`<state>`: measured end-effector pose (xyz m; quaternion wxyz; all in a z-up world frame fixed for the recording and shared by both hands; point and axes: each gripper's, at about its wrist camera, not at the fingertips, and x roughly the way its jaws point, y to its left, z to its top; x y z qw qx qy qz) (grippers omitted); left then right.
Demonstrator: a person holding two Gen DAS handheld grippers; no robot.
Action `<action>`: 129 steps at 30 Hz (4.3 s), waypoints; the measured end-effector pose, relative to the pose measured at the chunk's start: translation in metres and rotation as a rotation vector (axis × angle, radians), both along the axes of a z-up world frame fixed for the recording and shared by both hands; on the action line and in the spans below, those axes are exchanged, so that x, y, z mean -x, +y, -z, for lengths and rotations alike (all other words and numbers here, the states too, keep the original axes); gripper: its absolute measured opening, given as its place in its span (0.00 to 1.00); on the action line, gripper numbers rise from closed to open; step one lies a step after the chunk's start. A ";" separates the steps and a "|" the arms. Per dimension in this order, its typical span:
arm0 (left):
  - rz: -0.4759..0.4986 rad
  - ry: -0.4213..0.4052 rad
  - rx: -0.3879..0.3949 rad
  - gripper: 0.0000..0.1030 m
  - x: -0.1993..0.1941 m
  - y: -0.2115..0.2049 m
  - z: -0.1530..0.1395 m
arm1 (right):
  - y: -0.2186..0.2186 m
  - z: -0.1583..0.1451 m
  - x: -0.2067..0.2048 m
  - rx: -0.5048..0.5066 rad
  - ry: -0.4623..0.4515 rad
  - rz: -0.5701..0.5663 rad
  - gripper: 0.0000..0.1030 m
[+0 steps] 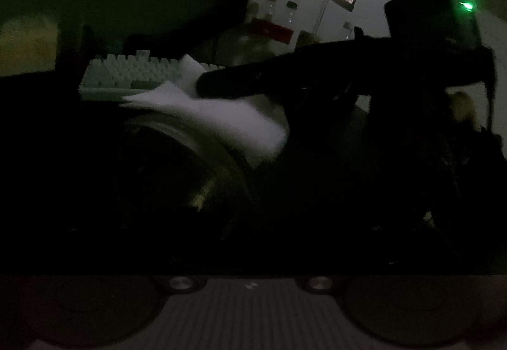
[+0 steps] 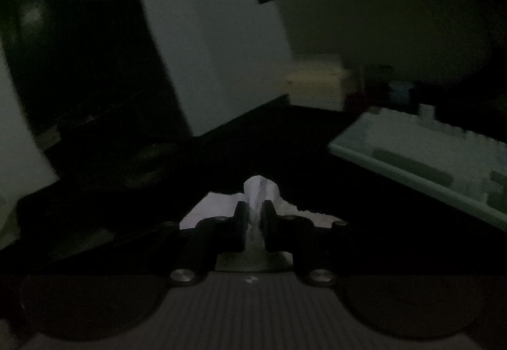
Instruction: Clean container
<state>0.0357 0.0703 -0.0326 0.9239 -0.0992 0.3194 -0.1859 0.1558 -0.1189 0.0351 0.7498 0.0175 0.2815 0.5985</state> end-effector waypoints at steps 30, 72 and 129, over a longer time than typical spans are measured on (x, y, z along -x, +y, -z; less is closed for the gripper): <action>-0.008 0.016 -0.004 1.00 -0.016 0.006 0.000 | 0.012 0.003 -0.013 0.063 -0.031 0.150 0.13; -0.013 0.031 0.017 1.00 -0.016 0.007 -0.001 | -0.011 0.009 -0.037 0.030 -0.002 0.082 0.13; -0.047 0.057 -0.036 1.00 -0.026 0.015 -0.004 | -0.013 0.005 -0.027 0.056 0.046 0.242 0.12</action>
